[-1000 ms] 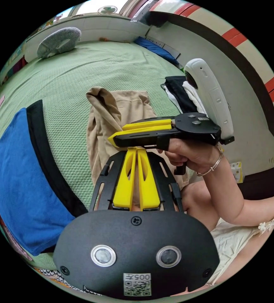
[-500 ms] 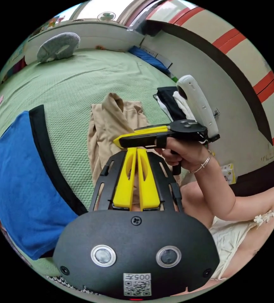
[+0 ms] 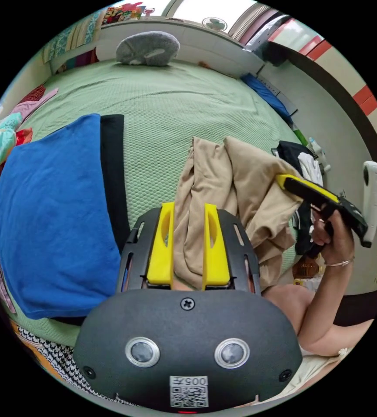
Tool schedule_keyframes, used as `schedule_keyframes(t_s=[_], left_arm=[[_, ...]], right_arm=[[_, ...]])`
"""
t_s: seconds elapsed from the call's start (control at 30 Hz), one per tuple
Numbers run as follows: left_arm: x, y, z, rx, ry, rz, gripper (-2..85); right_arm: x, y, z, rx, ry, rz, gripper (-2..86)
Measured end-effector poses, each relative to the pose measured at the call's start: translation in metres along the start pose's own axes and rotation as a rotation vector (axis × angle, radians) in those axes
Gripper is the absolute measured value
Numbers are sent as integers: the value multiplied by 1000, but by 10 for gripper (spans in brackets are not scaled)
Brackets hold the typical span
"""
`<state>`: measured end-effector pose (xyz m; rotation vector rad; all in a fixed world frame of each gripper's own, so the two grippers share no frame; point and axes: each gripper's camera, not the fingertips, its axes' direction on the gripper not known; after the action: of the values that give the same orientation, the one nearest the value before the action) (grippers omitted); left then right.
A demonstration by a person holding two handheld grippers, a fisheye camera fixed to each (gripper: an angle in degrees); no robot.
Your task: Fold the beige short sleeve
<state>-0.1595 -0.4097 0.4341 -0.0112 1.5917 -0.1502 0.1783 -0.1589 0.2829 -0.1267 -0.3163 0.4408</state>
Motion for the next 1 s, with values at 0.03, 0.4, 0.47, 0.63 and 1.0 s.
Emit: schedule_keyframes(t_s=[0.03,0.4,0.47,0.63,1.0], left_arm=[[1,-2,3,-10,-1,3,114],[5,-16,28,-95,-14,11,104],[7,-16,29,-100,12,16,85],[15,-17,25,-99,-17,60,57],[-7,6,-40,72,-255,-77,44]], right_arm=[[3,1,-4,10,21,11,-12],[61,24,-62,77,227,188,-12],[68,27,-68,82,263,214,-12],[81,34,-76,81,281,259,-12],[69,33,-63,41,291,209,-11]])
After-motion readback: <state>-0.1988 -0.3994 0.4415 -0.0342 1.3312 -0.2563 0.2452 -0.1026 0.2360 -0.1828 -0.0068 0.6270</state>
